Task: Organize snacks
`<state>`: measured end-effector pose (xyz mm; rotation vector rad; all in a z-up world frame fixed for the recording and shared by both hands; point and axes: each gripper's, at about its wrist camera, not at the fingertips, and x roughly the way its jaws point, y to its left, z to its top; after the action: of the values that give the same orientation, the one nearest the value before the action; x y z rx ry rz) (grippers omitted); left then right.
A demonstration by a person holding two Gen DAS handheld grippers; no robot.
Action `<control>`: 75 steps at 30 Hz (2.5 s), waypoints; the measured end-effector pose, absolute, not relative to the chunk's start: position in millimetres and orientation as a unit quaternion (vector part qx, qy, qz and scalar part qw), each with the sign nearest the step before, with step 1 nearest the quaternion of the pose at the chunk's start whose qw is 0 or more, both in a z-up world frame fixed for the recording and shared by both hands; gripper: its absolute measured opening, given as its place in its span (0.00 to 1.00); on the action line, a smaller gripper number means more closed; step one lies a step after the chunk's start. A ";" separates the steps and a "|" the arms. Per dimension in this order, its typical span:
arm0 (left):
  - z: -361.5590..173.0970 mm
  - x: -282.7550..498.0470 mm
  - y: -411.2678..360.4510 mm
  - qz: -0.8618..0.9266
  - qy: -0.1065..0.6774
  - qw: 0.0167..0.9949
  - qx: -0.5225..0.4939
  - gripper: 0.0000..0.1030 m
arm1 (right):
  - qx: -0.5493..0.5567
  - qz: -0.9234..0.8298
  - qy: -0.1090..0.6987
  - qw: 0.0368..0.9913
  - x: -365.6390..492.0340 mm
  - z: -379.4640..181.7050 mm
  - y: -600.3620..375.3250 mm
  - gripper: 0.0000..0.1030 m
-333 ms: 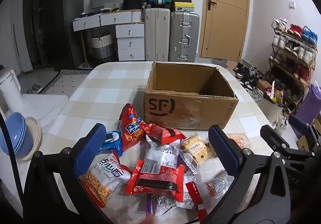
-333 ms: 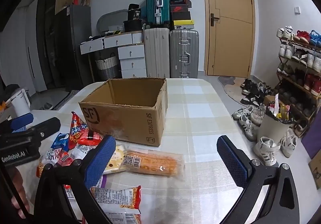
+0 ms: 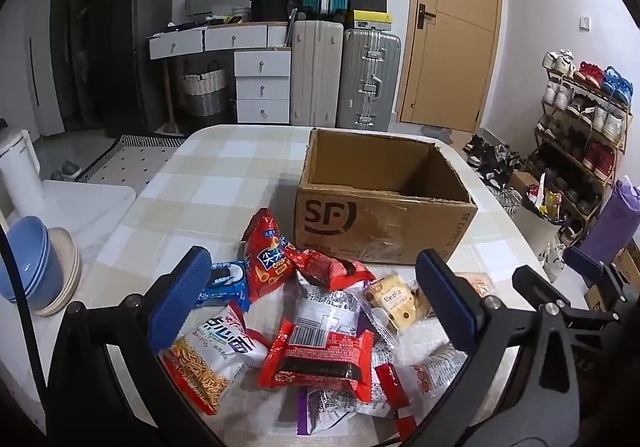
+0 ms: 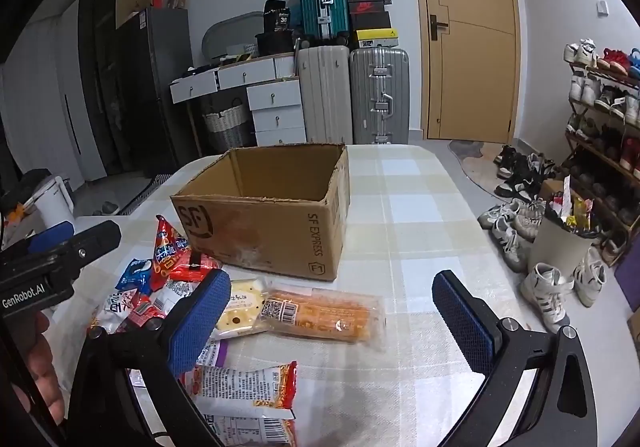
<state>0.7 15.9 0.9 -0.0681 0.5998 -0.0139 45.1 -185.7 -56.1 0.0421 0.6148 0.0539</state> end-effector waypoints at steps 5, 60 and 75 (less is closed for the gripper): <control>4.4 -10.5 18.8 0.002 0.273 0.962 -0.022 0.99 | 0.016 0.026 0.299 0.954 44.5 -56.3 -185.0 1.00; 0.0 -18.8 13.5 0.009 0.270 0.963 0.015 0.99 | 0.013 0.015 0.292 0.956 37.4 -55.3 -186.7 1.00; -3.6 -16.4 12.9 0.010 0.273 0.962 0.015 0.99 | 0.013 0.017 0.297 0.955 37.8 -59.4 -186.7 1.00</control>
<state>-16.4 12.9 -3.6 0.0300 0.5531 0.0203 37.8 -186.7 -59.4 0.0268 0.6037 0.0342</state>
